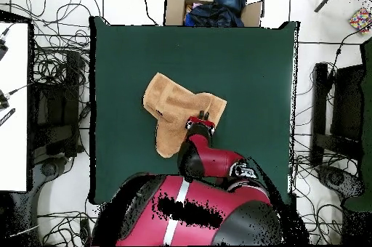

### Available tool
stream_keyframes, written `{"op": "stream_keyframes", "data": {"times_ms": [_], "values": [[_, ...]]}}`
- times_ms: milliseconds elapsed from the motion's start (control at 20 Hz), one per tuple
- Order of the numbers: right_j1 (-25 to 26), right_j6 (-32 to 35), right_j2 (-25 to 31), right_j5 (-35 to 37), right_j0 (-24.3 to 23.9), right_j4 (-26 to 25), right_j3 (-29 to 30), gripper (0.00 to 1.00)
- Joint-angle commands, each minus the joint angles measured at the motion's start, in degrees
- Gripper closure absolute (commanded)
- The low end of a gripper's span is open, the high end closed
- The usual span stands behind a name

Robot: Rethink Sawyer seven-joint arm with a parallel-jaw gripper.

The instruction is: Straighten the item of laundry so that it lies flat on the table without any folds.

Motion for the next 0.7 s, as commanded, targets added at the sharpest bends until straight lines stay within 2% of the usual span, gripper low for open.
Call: {"op": "stream_keyframes", "data": {"times_ms": [50, 200, 450, 550, 650, 700], "values": [[13.0, 3.8, 1.5, 12.2, 0.4, 5.5, -9.7, 1.0], [13.3, 2.8, 1.1, 11.2, -0.9, 3.0, -10.3, 1.0], [12.8, 1.0, -5.2, 4.5, 1.7, 3.1, -9.0, 1.0], [11.9, 0.5, -5.4, 5.7, 0.6, 0.9, -9.1, 1.0], [10.7, -0.1, -2.9, 10.9, -2.9, -3.2, -9.5, 1.0], [10.2, -0.8, -3.8, 11.4, -2.8, -3.8, -9.7, 1.0]]}}
